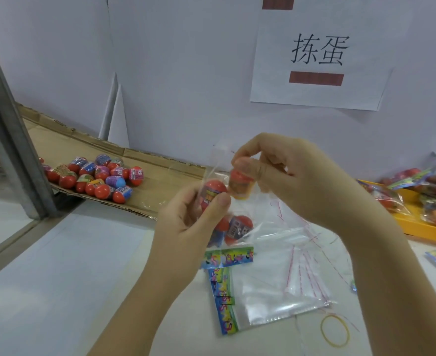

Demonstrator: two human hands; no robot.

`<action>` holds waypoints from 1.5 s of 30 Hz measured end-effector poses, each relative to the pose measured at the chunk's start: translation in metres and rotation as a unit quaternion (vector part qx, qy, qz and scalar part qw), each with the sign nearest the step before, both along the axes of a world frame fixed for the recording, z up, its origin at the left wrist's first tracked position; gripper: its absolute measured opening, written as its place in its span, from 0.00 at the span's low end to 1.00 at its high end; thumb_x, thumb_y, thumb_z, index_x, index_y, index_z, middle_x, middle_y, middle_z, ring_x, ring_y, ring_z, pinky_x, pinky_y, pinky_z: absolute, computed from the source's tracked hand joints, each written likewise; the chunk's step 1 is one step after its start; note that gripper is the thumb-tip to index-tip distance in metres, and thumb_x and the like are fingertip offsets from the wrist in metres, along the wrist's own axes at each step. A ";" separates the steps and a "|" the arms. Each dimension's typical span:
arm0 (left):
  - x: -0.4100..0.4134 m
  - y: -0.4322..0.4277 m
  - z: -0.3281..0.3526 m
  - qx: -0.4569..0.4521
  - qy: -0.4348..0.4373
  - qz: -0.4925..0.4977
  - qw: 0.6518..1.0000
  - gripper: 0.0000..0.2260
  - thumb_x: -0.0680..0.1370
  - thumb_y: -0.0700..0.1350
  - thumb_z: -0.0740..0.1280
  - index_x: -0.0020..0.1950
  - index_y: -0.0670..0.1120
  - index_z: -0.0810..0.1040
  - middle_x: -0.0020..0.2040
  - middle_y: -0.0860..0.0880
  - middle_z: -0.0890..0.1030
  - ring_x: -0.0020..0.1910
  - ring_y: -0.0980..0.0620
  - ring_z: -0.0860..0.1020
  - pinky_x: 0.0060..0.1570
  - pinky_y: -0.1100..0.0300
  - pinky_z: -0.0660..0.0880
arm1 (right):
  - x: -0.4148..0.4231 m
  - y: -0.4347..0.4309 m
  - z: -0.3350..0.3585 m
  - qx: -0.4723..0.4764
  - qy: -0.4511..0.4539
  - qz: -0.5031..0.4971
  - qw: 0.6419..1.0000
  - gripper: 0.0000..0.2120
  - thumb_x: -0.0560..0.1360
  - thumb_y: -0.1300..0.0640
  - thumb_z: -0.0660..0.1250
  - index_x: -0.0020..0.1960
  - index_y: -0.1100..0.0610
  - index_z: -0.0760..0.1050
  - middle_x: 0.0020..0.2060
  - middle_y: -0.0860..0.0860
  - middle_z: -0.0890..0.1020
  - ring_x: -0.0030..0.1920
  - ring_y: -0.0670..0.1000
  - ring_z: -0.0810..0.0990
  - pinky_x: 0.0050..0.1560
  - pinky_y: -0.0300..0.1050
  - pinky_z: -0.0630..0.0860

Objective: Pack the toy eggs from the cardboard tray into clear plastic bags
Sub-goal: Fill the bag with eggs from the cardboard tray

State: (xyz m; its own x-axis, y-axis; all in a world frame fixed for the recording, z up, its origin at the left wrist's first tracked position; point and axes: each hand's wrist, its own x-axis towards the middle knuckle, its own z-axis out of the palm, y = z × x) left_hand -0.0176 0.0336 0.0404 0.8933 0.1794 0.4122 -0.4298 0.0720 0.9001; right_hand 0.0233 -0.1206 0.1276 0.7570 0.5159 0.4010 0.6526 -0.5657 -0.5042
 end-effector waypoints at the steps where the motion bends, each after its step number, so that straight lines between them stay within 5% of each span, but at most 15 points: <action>1: 0.000 -0.001 0.000 -0.030 0.019 -0.016 0.999 0.10 0.67 0.56 0.72 0.44 0.53 0.83 0.37 0.50 0.84 0.36 0.54 0.83 0.33 0.68 0.77 | 0.000 0.001 -0.001 -0.002 -0.011 -0.001 1.000 0.09 0.77 0.45 0.61 0.47 0.47 0.78 0.31 0.44 0.80 0.34 0.45 0.75 0.46 0.41 0.64; 6: 0.000 -0.009 -0.001 -0.141 0.110 -0.080 0.981 0.16 0.58 0.54 0.73 0.42 0.50 0.84 0.41 0.48 0.86 0.38 0.51 0.85 0.33 0.63 0.79 | 0.000 0.005 -0.002 -0.077 -0.050 -0.033 0.995 0.21 0.78 0.41 0.52 0.34 0.51 0.71 0.23 0.45 0.72 0.31 0.44 0.71 0.55 0.45 0.61; 8: 0.001 -0.011 -0.001 -0.161 0.127 -0.094 0.974 0.12 0.59 0.53 0.72 0.40 0.51 0.85 0.40 0.47 0.86 0.37 0.51 0.85 0.32 0.62 0.79 | -0.001 0.004 -0.001 -0.078 -0.051 -0.030 0.995 0.23 0.77 0.39 0.52 0.31 0.51 0.68 0.22 0.46 0.70 0.31 0.43 0.70 0.50 0.43 0.62; 13: 0.001 -0.014 -0.002 -0.188 0.125 -0.107 0.968 0.09 0.66 0.49 0.70 0.42 0.48 0.86 0.40 0.45 0.85 0.37 0.50 0.84 0.33 0.61 0.79 | -0.004 0.005 0.001 -0.095 -0.056 -0.025 0.994 0.29 0.71 0.34 0.52 0.38 0.56 0.79 0.31 0.54 0.77 0.38 0.46 0.71 0.41 0.37 0.58; 20: 0.001 -0.016 -0.002 -0.200 0.109 -0.103 0.968 0.10 0.67 0.48 0.69 0.45 0.49 0.86 0.44 0.45 0.86 0.40 0.51 0.85 0.34 0.60 0.80 | 0.001 0.003 0.001 -0.113 -0.046 -0.031 0.992 0.19 0.68 0.36 0.56 0.40 0.47 0.79 0.32 0.42 0.74 0.37 0.32 0.70 0.39 0.34 0.59; 24: 0.002 -0.014 -0.002 -0.219 0.103 -0.083 0.967 0.14 0.63 0.50 0.71 0.47 0.50 0.86 0.44 0.45 0.86 0.40 0.50 0.85 0.34 0.60 0.80 | 0.011 0.003 -0.009 0.044 -0.055 -0.068 0.995 0.19 0.67 0.32 0.63 0.53 0.40 0.75 0.42 0.40 0.73 0.38 0.36 0.72 0.37 0.30 0.66; 26: 0.004 -0.011 -0.002 -0.237 0.092 -0.069 0.965 0.15 0.64 0.49 0.71 0.49 0.47 0.85 0.43 0.45 0.86 0.40 0.49 0.85 0.34 0.59 0.80 | 0.016 0.002 -0.014 0.171 0.017 -0.090 0.981 0.28 0.61 0.29 0.67 0.56 0.42 0.70 0.45 0.44 0.74 0.39 0.37 0.75 0.37 0.32 0.72; 28: 0.005 -0.008 -0.002 -0.259 0.084 -0.063 0.960 0.19 0.65 0.49 0.70 0.54 0.44 0.82 0.44 0.45 0.85 0.42 0.49 0.84 0.37 0.58 0.80 | 0.019 0.003 -0.018 0.160 0.194 -0.071 0.965 0.38 0.55 0.28 0.67 0.58 0.48 0.70 0.48 0.48 0.78 0.43 0.44 0.80 0.39 0.40 0.79; 30: 0.007 -0.006 -0.003 -0.271 0.084 -0.059 0.957 0.23 0.66 0.50 0.70 0.59 0.43 0.80 0.48 0.44 0.85 0.45 0.49 0.84 0.40 0.58 0.81 | 0.020 0.006 -0.027 0.125 0.303 -0.008 0.945 0.34 0.56 0.32 0.69 0.54 0.53 0.77 0.46 0.49 0.83 0.42 0.47 0.82 0.40 0.43 0.80; 36: 0.012 -0.003 -0.005 -0.269 0.071 -0.039 0.960 0.21 0.64 0.53 0.71 0.54 0.47 0.84 0.52 0.44 0.85 0.52 0.46 0.84 0.49 0.49 0.82 | 0.025 0.015 -0.036 0.284 0.325 0.034 0.901 0.12 0.66 0.51 0.73 0.41 0.59 0.77 0.34 0.50 0.82 0.34 0.46 0.79 0.32 0.39 0.76; 39: 0.011 -0.002 -0.004 -0.262 0.056 -0.021 0.963 0.08 0.69 0.51 0.67 0.38 0.53 0.87 0.38 0.51 0.86 0.37 0.57 0.84 0.33 0.64 0.79 | 0.025 0.017 -0.037 0.275 0.312 0.005 0.909 0.06 0.73 0.55 0.71 0.41 0.58 0.77 0.34 0.48 0.82 0.32 0.45 0.78 0.32 0.38 0.76; 45: 0.011 -0.003 -0.007 -0.272 0.045 0.015 0.961 0.15 0.78 0.47 0.62 0.39 0.53 0.87 0.41 0.50 0.86 0.39 0.57 0.84 0.34 0.66 0.78 | 0.021 0.027 -0.040 0.251 0.340 -0.018 0.906 0.21 0.66 0.41 0.70 0.52 0.55 0.80 0.39 0.48 0.84 0.32 0.45 0.79 0.35 0.40 0.78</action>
State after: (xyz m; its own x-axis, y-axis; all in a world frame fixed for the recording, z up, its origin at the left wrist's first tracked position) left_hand -0.0062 0.0308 0.0337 0.9123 0.3721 0.1710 -0.3605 0.5319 0.7663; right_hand 0.0442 -0.0940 0.0876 0.9299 0.3677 0.0125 0.0800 -0.1689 -0.9824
